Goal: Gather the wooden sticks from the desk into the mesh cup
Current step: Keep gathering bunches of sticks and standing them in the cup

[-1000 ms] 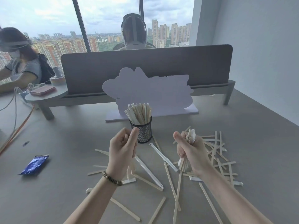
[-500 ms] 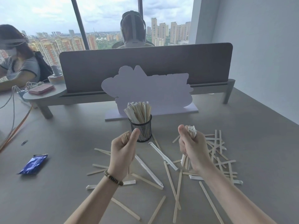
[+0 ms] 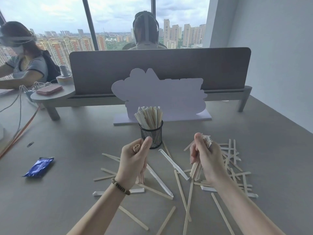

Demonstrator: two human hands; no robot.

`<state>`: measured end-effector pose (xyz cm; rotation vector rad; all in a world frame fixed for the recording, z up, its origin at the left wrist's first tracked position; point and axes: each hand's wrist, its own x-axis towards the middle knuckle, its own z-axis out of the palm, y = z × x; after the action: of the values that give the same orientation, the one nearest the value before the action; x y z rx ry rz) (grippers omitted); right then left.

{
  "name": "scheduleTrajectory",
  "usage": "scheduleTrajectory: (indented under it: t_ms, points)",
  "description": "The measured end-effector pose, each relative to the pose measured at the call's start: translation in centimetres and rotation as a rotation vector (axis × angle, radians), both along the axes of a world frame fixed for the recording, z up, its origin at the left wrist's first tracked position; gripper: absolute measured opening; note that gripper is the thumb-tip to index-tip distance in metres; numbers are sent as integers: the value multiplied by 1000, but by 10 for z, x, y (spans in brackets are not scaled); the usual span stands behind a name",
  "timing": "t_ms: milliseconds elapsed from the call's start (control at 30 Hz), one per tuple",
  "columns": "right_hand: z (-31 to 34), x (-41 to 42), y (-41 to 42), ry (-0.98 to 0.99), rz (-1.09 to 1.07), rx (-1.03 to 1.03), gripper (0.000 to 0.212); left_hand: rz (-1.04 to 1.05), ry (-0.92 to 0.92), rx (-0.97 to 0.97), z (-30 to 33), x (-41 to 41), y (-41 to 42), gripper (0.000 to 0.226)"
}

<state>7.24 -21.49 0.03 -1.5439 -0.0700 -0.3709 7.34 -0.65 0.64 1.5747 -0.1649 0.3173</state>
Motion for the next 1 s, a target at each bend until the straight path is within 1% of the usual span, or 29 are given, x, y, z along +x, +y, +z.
scheduleTrajectory:
  t_ms: [100, 200, 233, 267, 333, 367, 400, 533, 600, 667, 800, 900, 933, 1000]
  points:
    - [4, 1, -1, -2, -13, 53, 61, -77, 44, -108, 5, -2, 0, 55]
    - [6, 2, -7, -14, 94, 172, 69, -151, 42, -214, 3, 2, 3, 42]
    - [5, 2, -9, -27, 127, 180, 68, -161, 44, -241, 1, 3, 3, 35]
    - [4, 2, -10, -38, 153, 183, 60, -169, 43, -259, 0, 5, 3, 29]
    - [1, 2, -11, -28, 191, 205, 31, -166, 33, -246, -3, 7, 3, 25]
    - [0, 3, -9, -3, 200, 214, 20, -157, 28, -224, -5, 8, 2, 24]
    - [-1, 4, -7, 17, 201, 207, 17, -145, 26, -199, -7, 8, 2, 22]
    - [-8, 7, -4, 17, 196, 62, 30, -95, 30, -43, -13, 8, 3, 15]
    - [-9, 7, -8, -21, 161, -103, 35, -114, 16, 23, -16, 7, 8, 11]
    - [-10, 7, -12, -74, 115, -267, 42, -142, -8, 95, -17, 5, 12, 14]
    - [-11, 10, -21, -52, 67, -431, 41, -131, -82, 347, -16, 5, 23, 19]
    - [-11, 13, -27, -44, -9, -570, 46, -92, -131, 535, -18, 7, 36, 17]
    - [-10, 13, -28, -36, -16, -581, 49, -85, -132, 550, -18, 8, 40, 15]
    - [-4, 12, -29, 8, -2, -551, 53, -96, -107, 508, -17, 8, 42, 12]
